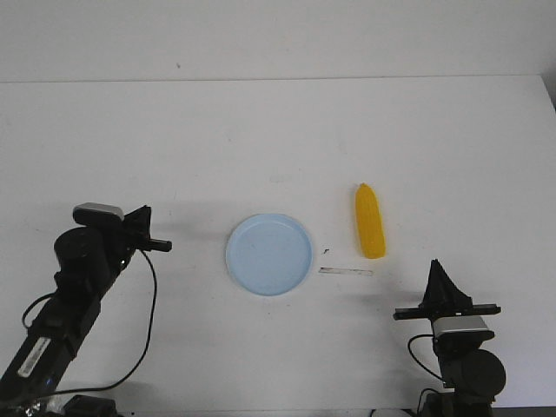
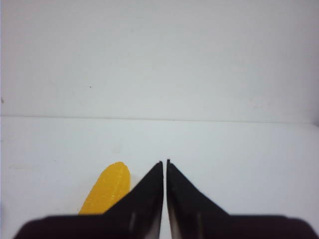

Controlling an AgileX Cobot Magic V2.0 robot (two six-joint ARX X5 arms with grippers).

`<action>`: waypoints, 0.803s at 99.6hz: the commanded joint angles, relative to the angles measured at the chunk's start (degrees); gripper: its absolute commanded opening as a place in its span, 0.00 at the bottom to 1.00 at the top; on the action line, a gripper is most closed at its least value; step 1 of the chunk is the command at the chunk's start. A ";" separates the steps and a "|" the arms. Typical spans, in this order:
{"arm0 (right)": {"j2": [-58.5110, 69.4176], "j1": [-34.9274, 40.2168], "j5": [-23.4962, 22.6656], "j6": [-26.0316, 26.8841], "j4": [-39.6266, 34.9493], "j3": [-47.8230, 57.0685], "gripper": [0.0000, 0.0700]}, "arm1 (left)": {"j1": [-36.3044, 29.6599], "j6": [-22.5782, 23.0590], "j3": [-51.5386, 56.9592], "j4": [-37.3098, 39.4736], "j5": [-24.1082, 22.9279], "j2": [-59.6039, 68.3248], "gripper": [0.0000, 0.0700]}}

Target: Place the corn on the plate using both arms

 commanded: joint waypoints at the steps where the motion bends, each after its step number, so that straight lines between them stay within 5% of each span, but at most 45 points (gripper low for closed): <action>1: 0.09 0.09 0.15 0.94 0.68 -0.07 0.02 | 1.05 5.01 -1.49 1.44 0.11 -2.93 0.00; 38: 0.09 0.09 0.15 0.94 0.68 -0.07 0.02 | 5.88 4.74 -12.35 0.46 0.11 -23.96 0.00; 80: 0.09 0.09 0.15 0.94 0.68 -0.07 0.02 | 5.99 4.74 -12.61 -6.27 -1.84 -39.47 0.00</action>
